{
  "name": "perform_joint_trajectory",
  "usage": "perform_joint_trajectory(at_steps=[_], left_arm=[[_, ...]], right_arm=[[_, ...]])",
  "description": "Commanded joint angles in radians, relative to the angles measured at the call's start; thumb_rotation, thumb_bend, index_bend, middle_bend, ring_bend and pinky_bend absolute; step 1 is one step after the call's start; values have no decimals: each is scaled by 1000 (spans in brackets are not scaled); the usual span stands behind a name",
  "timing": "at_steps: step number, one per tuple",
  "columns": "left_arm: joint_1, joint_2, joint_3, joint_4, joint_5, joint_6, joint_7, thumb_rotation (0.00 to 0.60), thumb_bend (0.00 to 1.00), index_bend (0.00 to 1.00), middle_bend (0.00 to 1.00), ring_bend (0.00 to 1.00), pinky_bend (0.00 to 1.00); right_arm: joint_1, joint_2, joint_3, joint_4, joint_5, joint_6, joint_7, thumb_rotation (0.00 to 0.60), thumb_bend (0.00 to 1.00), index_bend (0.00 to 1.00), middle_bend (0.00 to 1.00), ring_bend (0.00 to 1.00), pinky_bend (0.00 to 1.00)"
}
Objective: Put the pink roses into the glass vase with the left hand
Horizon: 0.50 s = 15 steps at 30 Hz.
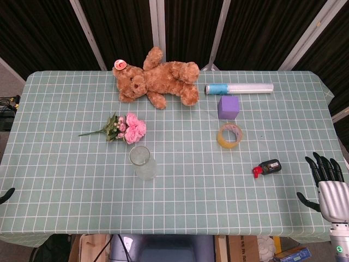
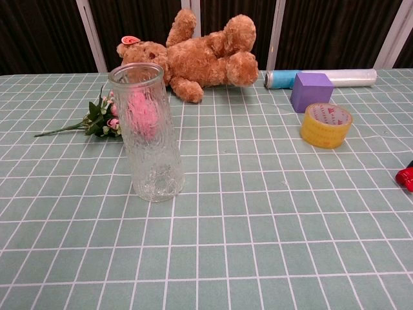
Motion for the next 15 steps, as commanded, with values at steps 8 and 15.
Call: perform_joint_trajectory(at_steps=[8, 15], left_arm=[[3, 2, -2, -9, -13, -4, 9, 600, 242, 126, 0, 0, 76], [-4, -1, -2, -8, -10, -16, 13, 600, 242, 126, 0, 0, 76]], right_arm=[[2, 2, -2, 1, 6, -11, 0, 600, 205, 117, 38, 58, 1], [-5, 8, -3, -15, 1, 2, -7, 600, 204, 117, 38, 58, 1]])
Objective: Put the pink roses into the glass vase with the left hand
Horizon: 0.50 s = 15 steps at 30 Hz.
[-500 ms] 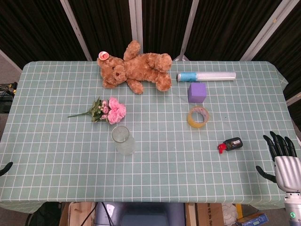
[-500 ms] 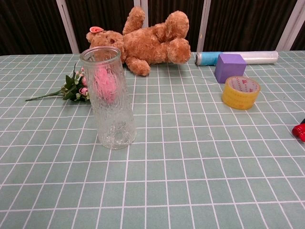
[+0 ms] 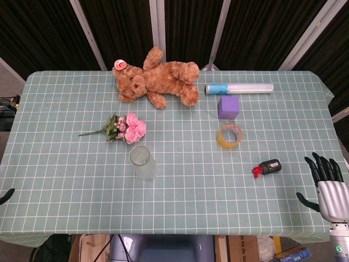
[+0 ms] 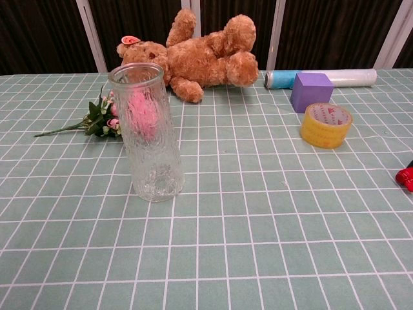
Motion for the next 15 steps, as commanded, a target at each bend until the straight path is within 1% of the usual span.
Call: perform_joint_trajectory(at_steps=[1, 11, 13, 15], left_arm=[[-5, 0, -2, 1, -6, -11, -3, 600, 242, 126, 0, 0, 76], [-3, 1, -2, -1, 14, 6, -9, 600, 242, 120, 0, 0, 76], [-13, -5, -7, 7, 8, -9, -9, 600, 241, 120, 0, 0, 76], [-37, -1, -17, 5, -17, -55, 9, 600, 241, 120, 0, 0, 76]], right_arm=[[-4, 5, -5, -10, -4, 1, -8, 600, 204, 117, 38, 58, 2], [-12, 13, -8, -14, -17, 18, 5, 600, 205, 117, 38, 58, 1], [-13, 15, -12, -13, -17, 13, 14, 600, 205, 117, 38, 58, 1], [-12, 17, -15, -12, -14, 5, 18, 600, 205, 117, 38, 58, 1]])
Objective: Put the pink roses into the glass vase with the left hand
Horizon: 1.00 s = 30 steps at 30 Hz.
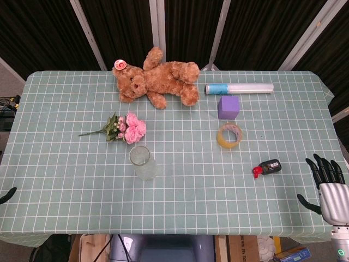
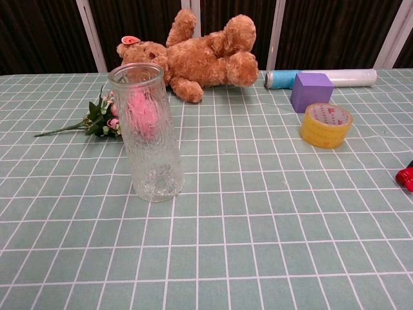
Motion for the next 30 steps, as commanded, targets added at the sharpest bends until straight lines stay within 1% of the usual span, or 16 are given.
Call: perform_joint_trajectory(at_steps=[1, 3, 7, 10, 11, 14, 16, 19, 22, 23, 30], left_arm=[[-43, 5, -20, -2, -37, -73, 29, 600, 241, 120, 0, 0, 76], [-104, 24, -48, -18, -68, -162, 46, 600, 241, 120, 0, 0, 76], [-226, 87, -85, -62, -139, -381, 24, 600, 241, 120, 0, 0, 69], [-313, 104, -118, -71, -233, -505, 114, 600, 241, 120, 0, 0, 55], [-331, 102, -126, -71, -259, -526, 140, 600, 241, 120, 0, 0, 52], [-411, 91, -153, -77, -389, -607, 262, 600, 218, 119, 0, 0, 50], [-457, 81, -165, -85, -461, -637, 331, 600, 200, 119, 0, 0, 50], [-513, 61, -175, -95, -543, -656, 411, 600, 200, 118, 0, 0, 50], [-571, 16, -190, -93, -627, -660, 465, 600, 199, 114, 0, 0, 50], [-583, 5, -191, -88, -647, -659, 478, 600, 199, 113, 0, 0, 50], [-734, -95, -181, -24, -894, -717, 616, 600, 199, 104, 0, 0, 50]], right_arm=[[1, 3, -4, 2, 5, -11, 1, 600, 204, 117, 38, 58, 1], [1, 2, -2, 0, 11, -14, 0, 600, 204, 117, 39, 58, 0], [1, 0, 2, -6, 18, -13, -15, 600, 205, 117, 40, 58, 0], [0, -3, 4, -11, 21, -11, -32, 600, 204, 117, 40, 58, 0], [0, -4, 4, -12, 22, -11, -36, 600, 204, 117, 40, 58, 0], [0, -7, 4, -13, 24, -12, -49, 600, 204, 117, 40, 58, 0], [1, -9, 5, -13, 28, -15, -55, 600, 205, 117, 40, 58, 0], [3, -12, 8, -11, 35, -19, -61, 600, 205, 117, 40, 58, 0], [3, -16, 11, -10, 42, -21, -66, 600, 205, 117, 40, 58, 0], [3, -16, 12, -10, 44, -21, -68, 600, 205, 117, 40, 58, 0], [5, -20, 19, -9, 60, -27, -76, 600, 205, 117, 40, 58, 0]])
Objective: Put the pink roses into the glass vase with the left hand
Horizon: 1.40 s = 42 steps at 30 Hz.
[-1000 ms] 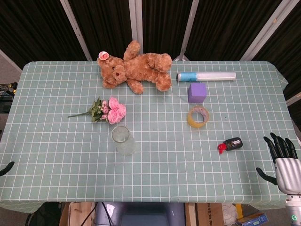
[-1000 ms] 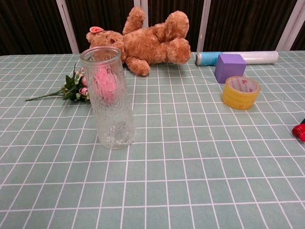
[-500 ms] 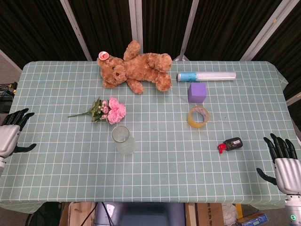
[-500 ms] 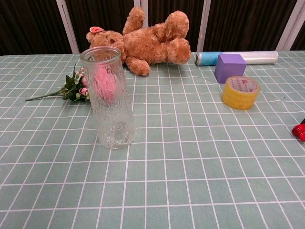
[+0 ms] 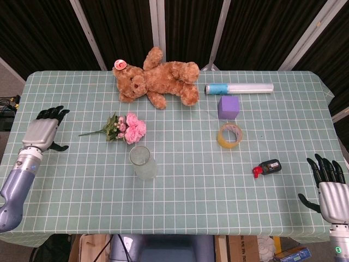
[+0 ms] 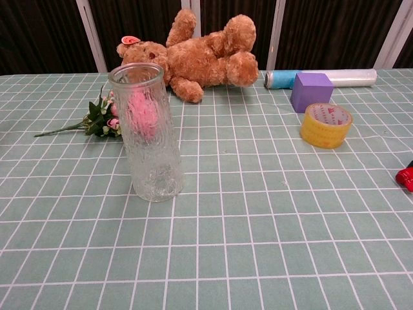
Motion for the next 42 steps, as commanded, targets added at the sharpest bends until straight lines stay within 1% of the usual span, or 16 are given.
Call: perform_joint_trajectory(at_steps=[1, 4, 8, 14, 19, 26, 30, 33, 35, 37, 39, 42], left_arm=[[-115, -83, 6, 54, -163, -47, 100, 600, 199, 103, 0, 0, 50], [-171, -144, 12, 95, -223, -43, 135, 600, 196, 101, 0, 0, 50], [-227, -231, 21, 165, -267, -26, 167, 600, 195, 100, 0, 0, 50], [-293, -354, 30, 289, -303, -33, 190, 600, 195, 99, 0, 0, 50], [-324, -429, 27, 378, -323, -25, 193, 600, 195, 100, 0, 0, 51], [-358, -500, 36, 457, -333, -36, 217, 600, 195, 100, 0, 0, 51], [-369, -541, 30, 495, -324, -63, 198, 600, 195, 100, 5, 0, 60], [-375, -557, 36, 511, -311, -65, 200, 600, 201, 118, 63, 36, 124], [-376, -564, 38, 518, -299, -52, 200, 600, 246, 139, 100, 63, 160], [-379, -570, 44, 523, -297, -43, 213, 600, 287, 153, 118, 64, 162], [-384, -577, 48, 530, -300, -36, 229, 600, 303, 173, 137, 78, 175], [-386, -592, 46, 547, -294, -35, 228, 600, 344, 215, 193, 130, 234]], right_arm=[[2, 1, 1, -1, 9, -9, 0, 600, 205, 117, 40, 58, 0], [3, 2, 6, 1, 22, -15, 1, 600, 205, 117, 40, 58, 0], [3, 1, 12, 6, 35, -17, 4, 600, 204, 117, 41, 58, 0], [5, -1, 19, 13, 48, -22, 7, 600, 205, 117, 41, 58, 0], [7, -4, 21, 17, 48, -22, 6, 600, 205, 117, 41, 58, 0], [3, -3, 21, 16, 49, -15, 7, 600, 204, 117, 40, 58, 0], [1, -3, 21, 12, 47, -11, 1, 600, 204, 117, 41, 58, 0], [1, -4, 20, 11, 44, -10, 0, 600, 204, 117, 41, 58, 0], [1, -4, 19, 11, 41, -9, 3, 600, 204, 117, 42, 58, 0], [0, -3, 19, 12, 39, -8, 9, 600, 205, 118, 46, 58, 0], [-1, -4, 19, 14, 37, -5, 14, 600, 205, 117, 47, 58, 0], [-1, -5, 20, 15, 35, -2, 17, 600, 205, 118, 47, 58, 0]])
